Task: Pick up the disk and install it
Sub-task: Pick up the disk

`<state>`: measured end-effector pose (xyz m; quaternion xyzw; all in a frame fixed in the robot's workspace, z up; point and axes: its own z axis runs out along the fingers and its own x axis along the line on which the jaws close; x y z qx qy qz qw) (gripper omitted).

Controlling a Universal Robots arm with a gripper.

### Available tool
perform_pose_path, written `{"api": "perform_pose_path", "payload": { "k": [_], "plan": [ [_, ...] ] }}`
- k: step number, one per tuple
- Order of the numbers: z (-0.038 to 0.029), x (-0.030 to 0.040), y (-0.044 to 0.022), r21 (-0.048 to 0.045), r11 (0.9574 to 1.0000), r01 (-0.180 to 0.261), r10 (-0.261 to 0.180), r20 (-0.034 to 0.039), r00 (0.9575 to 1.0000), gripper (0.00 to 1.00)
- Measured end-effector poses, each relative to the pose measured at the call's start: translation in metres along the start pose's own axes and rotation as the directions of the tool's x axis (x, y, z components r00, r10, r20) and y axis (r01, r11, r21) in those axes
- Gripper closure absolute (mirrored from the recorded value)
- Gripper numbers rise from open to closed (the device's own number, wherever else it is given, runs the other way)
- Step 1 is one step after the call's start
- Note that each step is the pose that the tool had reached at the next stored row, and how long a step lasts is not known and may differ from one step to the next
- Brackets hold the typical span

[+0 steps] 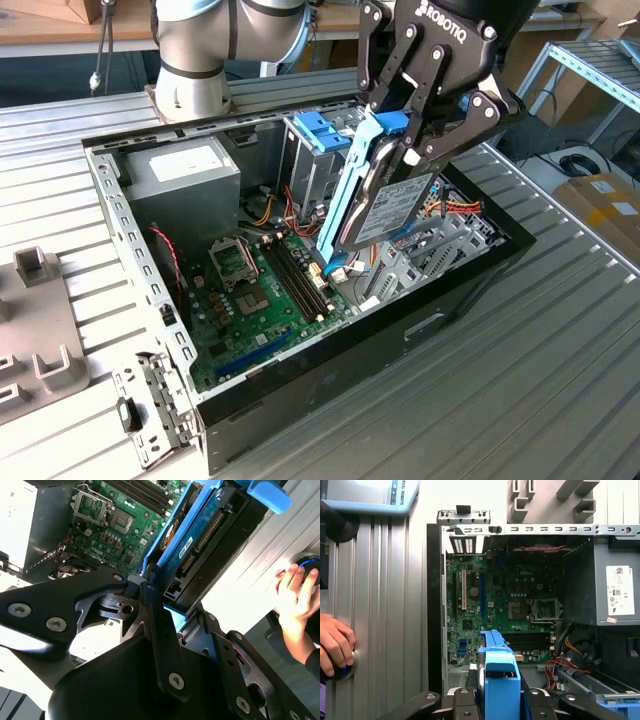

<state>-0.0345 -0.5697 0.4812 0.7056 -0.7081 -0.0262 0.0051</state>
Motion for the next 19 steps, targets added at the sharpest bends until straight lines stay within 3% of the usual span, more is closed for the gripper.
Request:
{"api": "perform_pose_path", "payload": {
  "k": [12, 19],
  "plan": [
    [0.0000, 0.0017, -0.0056, 0.0000, 1.0000, 0.000, 0.000, -0.0001, 1.0000, 0.63],
    [-0.0001, 0.0018, -0.0124, 0.0000, 1.0000, 0.000, 0.000, 0.0000, 1.0000, 0.63]
  ]
}}
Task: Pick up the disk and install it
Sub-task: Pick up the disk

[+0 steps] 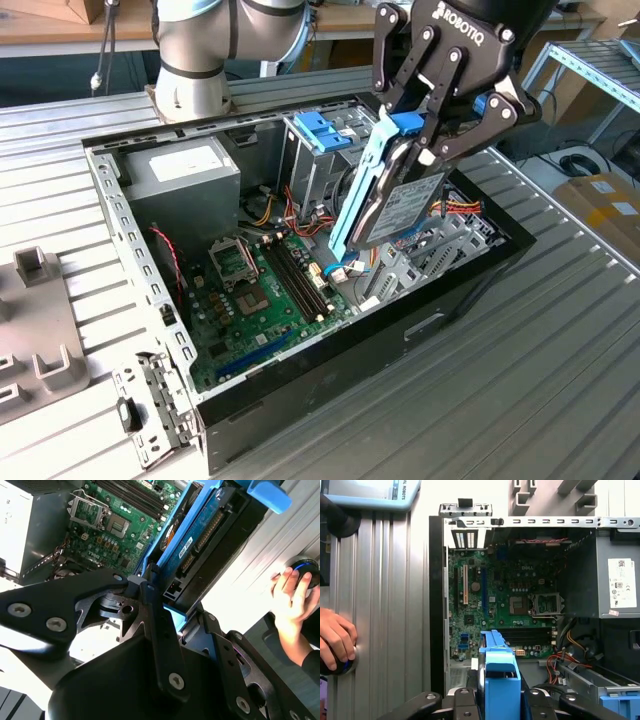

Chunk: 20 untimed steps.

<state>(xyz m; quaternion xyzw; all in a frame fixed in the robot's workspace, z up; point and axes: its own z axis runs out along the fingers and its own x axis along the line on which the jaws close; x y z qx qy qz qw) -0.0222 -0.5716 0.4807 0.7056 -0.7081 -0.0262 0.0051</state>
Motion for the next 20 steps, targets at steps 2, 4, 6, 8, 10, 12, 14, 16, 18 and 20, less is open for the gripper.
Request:
{"api": "perform_pose_path", "payload": {
  "k": [2, 4, 6, 8, 10, 12, 14, 16, 18, 20],
  "plan": [
    [0.0000, 0.0000, -0.0011, 0.0000, 1.0000, 0.000, 0.000, 0.0000, 1.0000, 0.63],
    [-0.0001, 0.0000, -0.0025, 0.0000, 1.0000, 0.000, 0.000, 0.0000, 1.0000, 0.63],
    [-0.0001, 0.0001, -0.0041, 0.0000, 1.0000, 0.000, 0.000, 0.0000, 1.0000, 0.63],
    [-0.0001, 0.0001, -0.0052, 0.0000, 1.0000, 0.000, 0.000, 0.0000, 1.0000, 0.63],
    [-0.0002, 0.0001, -0.0066, 0.0000, 1.0000, 0.000, 0.000, 0.0000, 1.0000, 0.63],
    [-0.0002, 0.0002, -0.0077, 0.0000, 1.0000, 0.000, 0.000, 0.0000, 1.0000, 0.63],
    [-0.0002, 0.0002, -0.0086, 0.0000, 1.0000, 0.000, 0.000, 0.0000, 1.0000, 0.63],
    [-0.0003, 0.0003, -0.0098, 0.0000, 1.0000, 0.000, 0.000, 0.0000, 1.0000, 0.63],
    [-0.0003, 0.0003, -0.0108, 0.0000, 1.0000, 0.000, 0.000, 0.0001, 1.0000, 0.63],
    [-0.0003, 0.0003, -0.0119, 0.0000, 1.0000, 0.000, 0.000, 0.0000, 1.0000, 0.63]
  ]
}}
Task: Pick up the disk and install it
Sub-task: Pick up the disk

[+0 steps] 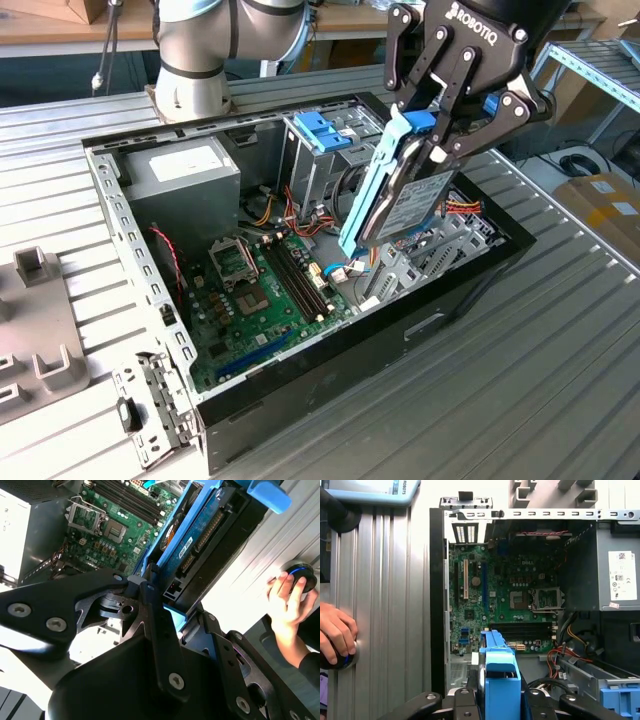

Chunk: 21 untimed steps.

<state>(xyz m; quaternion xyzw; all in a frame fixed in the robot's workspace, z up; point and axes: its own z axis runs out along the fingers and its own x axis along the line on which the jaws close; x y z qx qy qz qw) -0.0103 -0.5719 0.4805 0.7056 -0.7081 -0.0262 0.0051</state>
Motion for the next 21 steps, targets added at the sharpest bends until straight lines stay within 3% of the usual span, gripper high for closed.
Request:
{"api": "perform_pose_path", "payload": {
  "k": [2, 4, 5, 21],
  "plan": [
    [-0.0001, 0.0000, -0.0019, 0.0000, 1.0000, 0.000, 0.000, -0.0001, 1.0000, 0.63],
    [-0.0004, 0.0000, -0.0192, 0.0000, 1.0000, 0.000, 0.000, 0.0000, 1.0000, 0.63],
    [-0.0005, 0.0000, -0.0245, 0.0000, 1.0000, 0.000, 0.000, 0.0000, 1.0000, 0.63],
    [-0.0005, 0.0000, -0.0376, 0.0000, 1.0000, 0.000, 0.000, 0.0000, 1.0000, 0.63]
  ]
}}
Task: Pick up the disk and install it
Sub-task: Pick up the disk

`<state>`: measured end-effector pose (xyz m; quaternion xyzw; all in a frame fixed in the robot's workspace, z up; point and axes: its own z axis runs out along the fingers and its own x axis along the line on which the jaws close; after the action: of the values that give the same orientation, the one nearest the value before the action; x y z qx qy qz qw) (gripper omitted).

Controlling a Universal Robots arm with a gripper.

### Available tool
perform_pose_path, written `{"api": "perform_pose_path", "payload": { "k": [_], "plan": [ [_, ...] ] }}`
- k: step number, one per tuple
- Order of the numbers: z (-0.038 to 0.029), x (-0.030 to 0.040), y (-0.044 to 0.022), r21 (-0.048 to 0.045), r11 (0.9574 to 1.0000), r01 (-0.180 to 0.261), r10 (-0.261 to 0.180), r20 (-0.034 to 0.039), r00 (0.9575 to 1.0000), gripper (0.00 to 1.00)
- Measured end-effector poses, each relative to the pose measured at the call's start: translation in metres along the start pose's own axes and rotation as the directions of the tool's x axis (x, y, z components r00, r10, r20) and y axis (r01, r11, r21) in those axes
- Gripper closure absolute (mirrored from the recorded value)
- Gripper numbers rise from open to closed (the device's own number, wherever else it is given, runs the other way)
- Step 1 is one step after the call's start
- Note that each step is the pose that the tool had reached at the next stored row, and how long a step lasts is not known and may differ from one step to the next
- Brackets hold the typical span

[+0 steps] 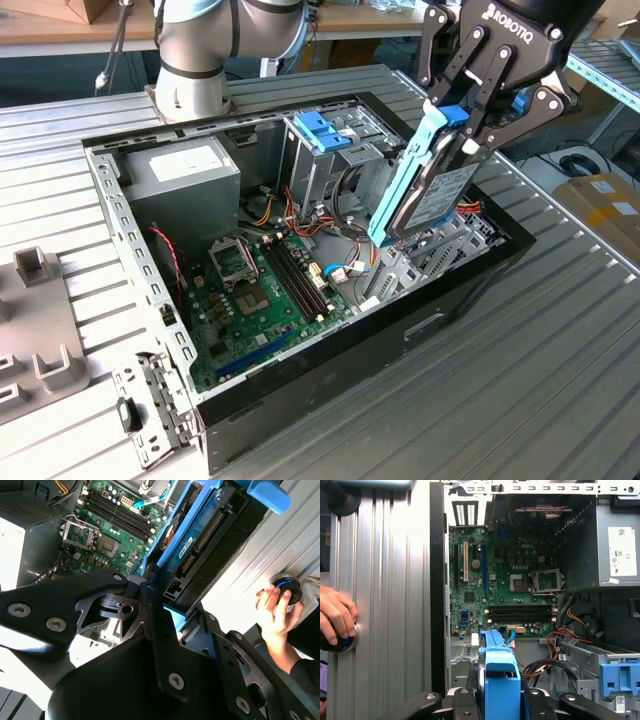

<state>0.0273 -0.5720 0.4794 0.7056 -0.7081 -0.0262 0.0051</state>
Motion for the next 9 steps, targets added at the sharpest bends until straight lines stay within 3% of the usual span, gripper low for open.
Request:
{"api": "perform_pose_path", "payload": {
  "k": [9],
  "plan": [
    [0.0000, 0.0000, -0.0068, 0.0000, 1.0000, 0.000, 0.000, 0.0000, 1.0000, 0.63]
  ]
}}
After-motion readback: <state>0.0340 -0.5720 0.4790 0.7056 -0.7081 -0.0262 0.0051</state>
